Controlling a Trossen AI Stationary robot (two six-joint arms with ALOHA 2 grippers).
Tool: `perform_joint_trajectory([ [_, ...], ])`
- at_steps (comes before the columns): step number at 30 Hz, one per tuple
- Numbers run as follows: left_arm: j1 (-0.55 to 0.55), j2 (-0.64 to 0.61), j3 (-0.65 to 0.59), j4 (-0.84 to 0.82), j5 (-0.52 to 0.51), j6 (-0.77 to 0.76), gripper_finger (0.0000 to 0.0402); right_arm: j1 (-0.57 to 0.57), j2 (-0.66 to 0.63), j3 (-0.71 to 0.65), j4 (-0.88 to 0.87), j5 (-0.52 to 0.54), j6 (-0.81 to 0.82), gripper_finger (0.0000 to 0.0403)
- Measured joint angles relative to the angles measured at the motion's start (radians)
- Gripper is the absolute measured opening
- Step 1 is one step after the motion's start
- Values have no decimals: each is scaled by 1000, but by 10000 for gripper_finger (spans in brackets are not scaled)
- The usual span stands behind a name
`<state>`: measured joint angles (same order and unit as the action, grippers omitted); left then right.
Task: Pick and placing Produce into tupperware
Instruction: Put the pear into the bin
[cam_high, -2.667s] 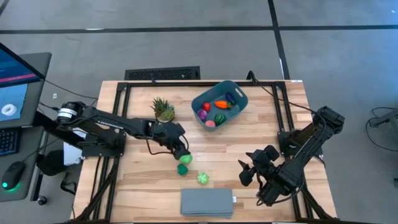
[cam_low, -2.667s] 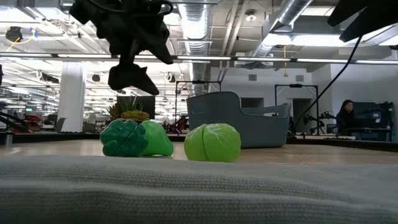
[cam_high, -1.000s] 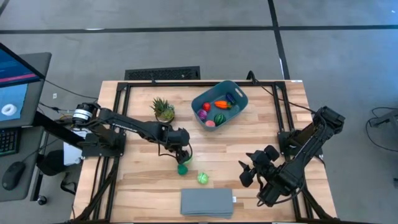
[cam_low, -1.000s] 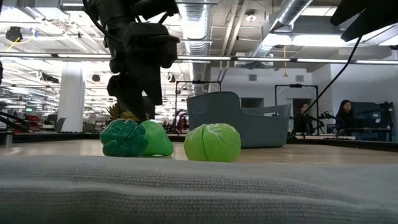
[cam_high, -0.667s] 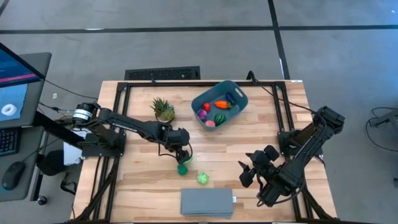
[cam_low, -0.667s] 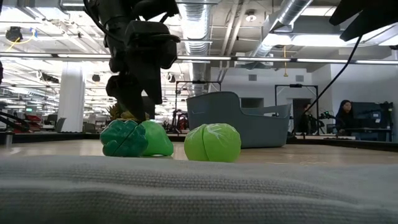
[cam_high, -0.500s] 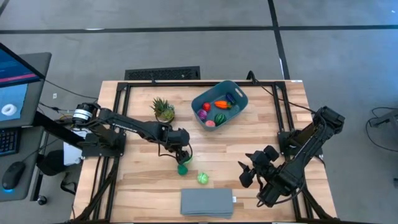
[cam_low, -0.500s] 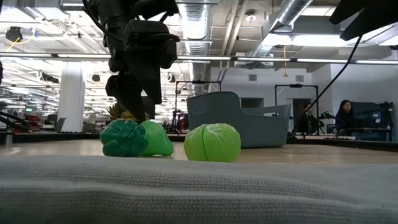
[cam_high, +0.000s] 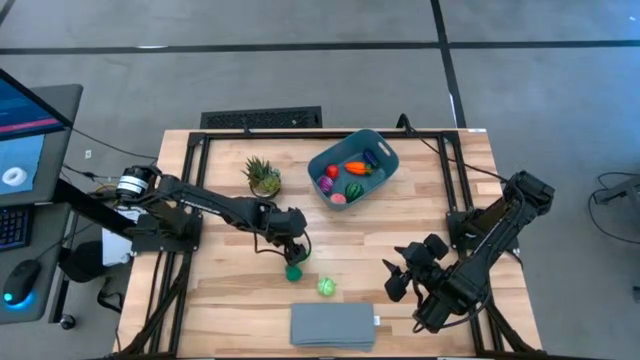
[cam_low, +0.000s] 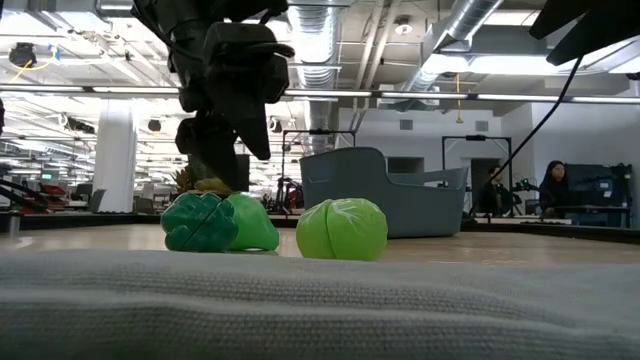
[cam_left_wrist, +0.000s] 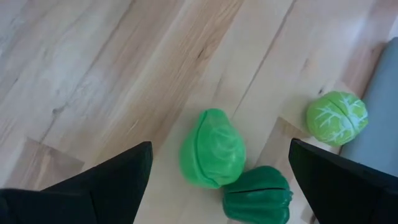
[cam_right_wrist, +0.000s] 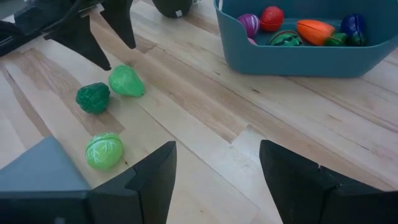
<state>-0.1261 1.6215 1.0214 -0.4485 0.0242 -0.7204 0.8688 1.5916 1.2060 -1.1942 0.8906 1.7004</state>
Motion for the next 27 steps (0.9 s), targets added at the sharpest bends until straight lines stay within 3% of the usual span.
perform_joint_trajectory([
  [19,0,4,-44,25,-4,0,364,0,0,0,-1,0,-9,255],
  [27,-17,135,-11,71,62,2,364,2,0,-1,13,-3,-7,255],
])
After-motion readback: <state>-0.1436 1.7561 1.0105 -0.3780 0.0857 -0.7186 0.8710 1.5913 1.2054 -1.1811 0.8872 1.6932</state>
